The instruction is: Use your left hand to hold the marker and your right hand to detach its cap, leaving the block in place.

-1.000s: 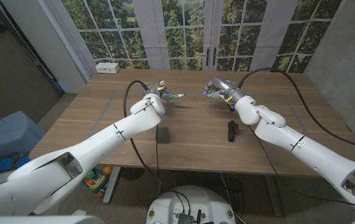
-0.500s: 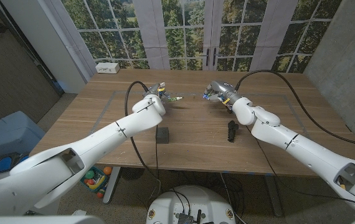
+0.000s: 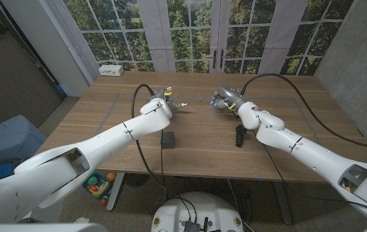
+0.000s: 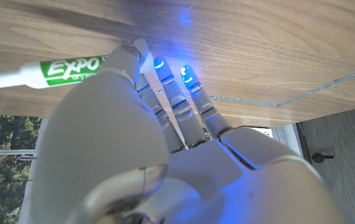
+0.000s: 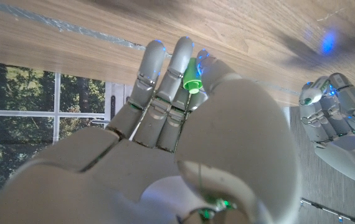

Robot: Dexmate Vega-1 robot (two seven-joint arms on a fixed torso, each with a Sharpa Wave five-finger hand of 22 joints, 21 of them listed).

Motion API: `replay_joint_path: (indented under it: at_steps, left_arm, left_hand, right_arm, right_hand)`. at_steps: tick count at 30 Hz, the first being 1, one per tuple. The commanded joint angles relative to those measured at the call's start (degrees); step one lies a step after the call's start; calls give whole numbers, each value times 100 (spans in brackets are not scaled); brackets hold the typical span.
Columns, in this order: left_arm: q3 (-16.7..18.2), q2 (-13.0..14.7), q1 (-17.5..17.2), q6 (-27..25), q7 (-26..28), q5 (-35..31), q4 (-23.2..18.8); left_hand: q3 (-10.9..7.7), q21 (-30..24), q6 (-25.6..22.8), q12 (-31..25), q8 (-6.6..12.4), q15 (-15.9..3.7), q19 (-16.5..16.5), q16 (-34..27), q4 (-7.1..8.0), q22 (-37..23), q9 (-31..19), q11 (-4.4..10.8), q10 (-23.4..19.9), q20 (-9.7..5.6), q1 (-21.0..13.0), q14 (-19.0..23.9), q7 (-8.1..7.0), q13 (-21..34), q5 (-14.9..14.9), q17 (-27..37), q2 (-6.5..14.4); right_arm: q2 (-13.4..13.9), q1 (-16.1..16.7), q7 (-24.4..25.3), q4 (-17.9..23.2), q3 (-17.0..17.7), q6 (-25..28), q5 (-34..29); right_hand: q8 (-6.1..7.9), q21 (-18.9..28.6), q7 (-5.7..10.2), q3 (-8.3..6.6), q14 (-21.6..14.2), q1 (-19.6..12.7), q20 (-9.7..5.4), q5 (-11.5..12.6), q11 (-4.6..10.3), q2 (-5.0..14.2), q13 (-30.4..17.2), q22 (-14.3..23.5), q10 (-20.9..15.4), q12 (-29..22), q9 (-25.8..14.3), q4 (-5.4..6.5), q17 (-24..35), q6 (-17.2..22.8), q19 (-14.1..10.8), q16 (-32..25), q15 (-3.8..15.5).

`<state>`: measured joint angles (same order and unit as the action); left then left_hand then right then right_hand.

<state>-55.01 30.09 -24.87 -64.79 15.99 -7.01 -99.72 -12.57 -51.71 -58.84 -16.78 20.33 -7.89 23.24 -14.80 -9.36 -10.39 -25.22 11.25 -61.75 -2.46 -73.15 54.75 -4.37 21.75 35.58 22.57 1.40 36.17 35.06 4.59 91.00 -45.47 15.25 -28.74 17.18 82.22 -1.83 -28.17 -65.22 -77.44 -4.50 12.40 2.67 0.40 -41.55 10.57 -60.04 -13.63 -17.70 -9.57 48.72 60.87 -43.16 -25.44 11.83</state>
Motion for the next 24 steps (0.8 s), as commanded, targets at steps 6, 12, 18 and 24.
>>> replay_joint_path:
  at_steps: [6, 12, 18, 24]
  left_arm:
    - [-514, -4, 472, -365, -335, 98, 240]
    - [-774, -11, 701, -549, -501, 117, 304]
    - [-1188, -32, 1025, -794, -713, 97, 392]
    - [-1633, -99, 1382, -1100, -917, 129, 507]
  left_hand:
    - [5, 3, -356, 23, -66, -604, -81, 36, 8, -9, 45, 14, -1102, -465, 100, -50, 383, 1248, -79, 6, 214]
    - [16, 20, -360, 88, -114, -604, -148, 51, 3, -8, 82, 11, -1087, -428, 94, -81, 399, 1152, -159, -3, 223]
    - [35, 49, -249, 241, -291, -604, -281, 85, -5, -11, 159, 3, -1004, -367, 69, -152, 467, 918, -408, -33, 283]
    - [55, 103, -89, 417, -566, -602, -474, 177, -29, -7, 231, 2, -763, -262, -1, -348, 510, 617, -791, -97, 337]
  right_arm:
    - [-219, -276, -173, -342, -350, 603, -52]
    - [-238, -322, -200, -344, -439, 795, -80]
    - [-232, -386, -341, -285, -538, 1036, -121]
    - [-238, -463, -498, -249, -637, 1293, -167]
  right_hand:
    - [-14, -16, 46, -57, -4, -52, -832, 43, -10, 121, -36, 5, -27, 31, -43, 3, 24, -41, 23, -17, 68]
    - [-33, -23, 46, -78, 21, -46, -831, 43, -33, 143, -65, 5, 24, 46, -70, 9, 23, -120, 50, 7, 71]
    - [-162, -72, 80, -130, 176, -48, -824, 55, 26, 120, -54, 2, 280, 173, -93, -17, 26, -432, 213, 106, 88]
    - [-409, -108, 123, -144, 607, -14, -771, 97, 16, -128, 34, 4, 753, 315, -59, -23, -118, -878, 614, 424, 141]
